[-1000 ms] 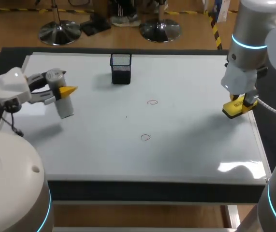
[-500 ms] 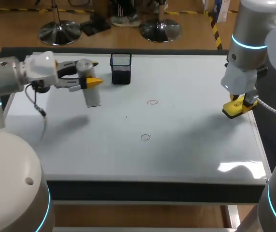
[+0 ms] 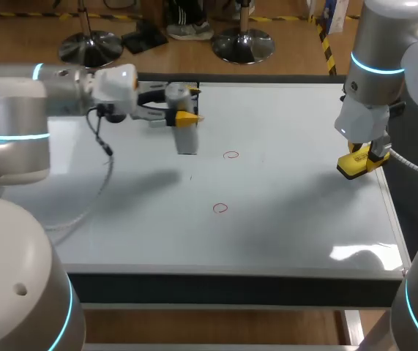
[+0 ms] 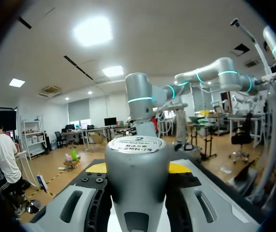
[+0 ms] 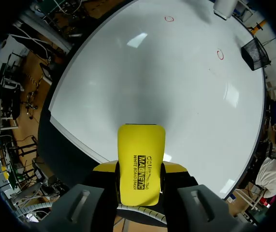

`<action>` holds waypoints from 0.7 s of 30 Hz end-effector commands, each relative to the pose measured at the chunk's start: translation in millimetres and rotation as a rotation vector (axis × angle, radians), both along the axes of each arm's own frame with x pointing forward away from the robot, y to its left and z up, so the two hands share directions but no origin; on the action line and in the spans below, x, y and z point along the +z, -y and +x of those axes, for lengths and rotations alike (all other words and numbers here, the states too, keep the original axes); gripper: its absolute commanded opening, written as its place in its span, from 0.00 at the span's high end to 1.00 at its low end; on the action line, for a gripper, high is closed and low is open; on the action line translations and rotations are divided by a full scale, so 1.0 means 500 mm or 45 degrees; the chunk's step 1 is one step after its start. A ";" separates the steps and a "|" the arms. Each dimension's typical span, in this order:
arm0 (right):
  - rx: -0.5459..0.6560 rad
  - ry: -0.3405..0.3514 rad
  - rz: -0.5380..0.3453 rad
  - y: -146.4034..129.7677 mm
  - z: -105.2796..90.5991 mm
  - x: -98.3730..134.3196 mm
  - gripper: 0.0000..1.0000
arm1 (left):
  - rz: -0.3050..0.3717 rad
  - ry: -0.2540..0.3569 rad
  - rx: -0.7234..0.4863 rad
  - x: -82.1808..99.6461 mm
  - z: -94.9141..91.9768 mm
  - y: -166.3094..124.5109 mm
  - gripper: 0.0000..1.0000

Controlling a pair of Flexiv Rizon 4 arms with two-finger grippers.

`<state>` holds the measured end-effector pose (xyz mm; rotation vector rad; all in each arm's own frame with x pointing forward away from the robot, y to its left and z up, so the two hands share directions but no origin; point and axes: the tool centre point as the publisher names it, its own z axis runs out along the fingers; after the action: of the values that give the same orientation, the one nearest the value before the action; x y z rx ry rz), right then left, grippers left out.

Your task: Pick up the inspection probe, press it on each red-marked spot on the whiteboard one by one, put down the probe, pick up the eraser, and wipe off all the red marks.

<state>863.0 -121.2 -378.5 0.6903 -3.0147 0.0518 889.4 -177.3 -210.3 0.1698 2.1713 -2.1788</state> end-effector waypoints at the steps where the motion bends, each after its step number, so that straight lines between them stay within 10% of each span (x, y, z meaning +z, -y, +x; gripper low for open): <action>1: 0.001 -0.003 -0.004 0.001 0.002 0.001 1.00 | 0.019 -0.010 -0.212 -0.013 0.020 0.060 1.00; 21: 0.001 -0.003 -0.004 0.001 0.002 0.001 1.00 | 0.039 -0.077 -0.304 -0.080 0.045 0.142 1.00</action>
<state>863.0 -121.2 -378.4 0.6902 -3.0147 0.0518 905.1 -242.4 -245.7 0.2974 2.2973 -2.2589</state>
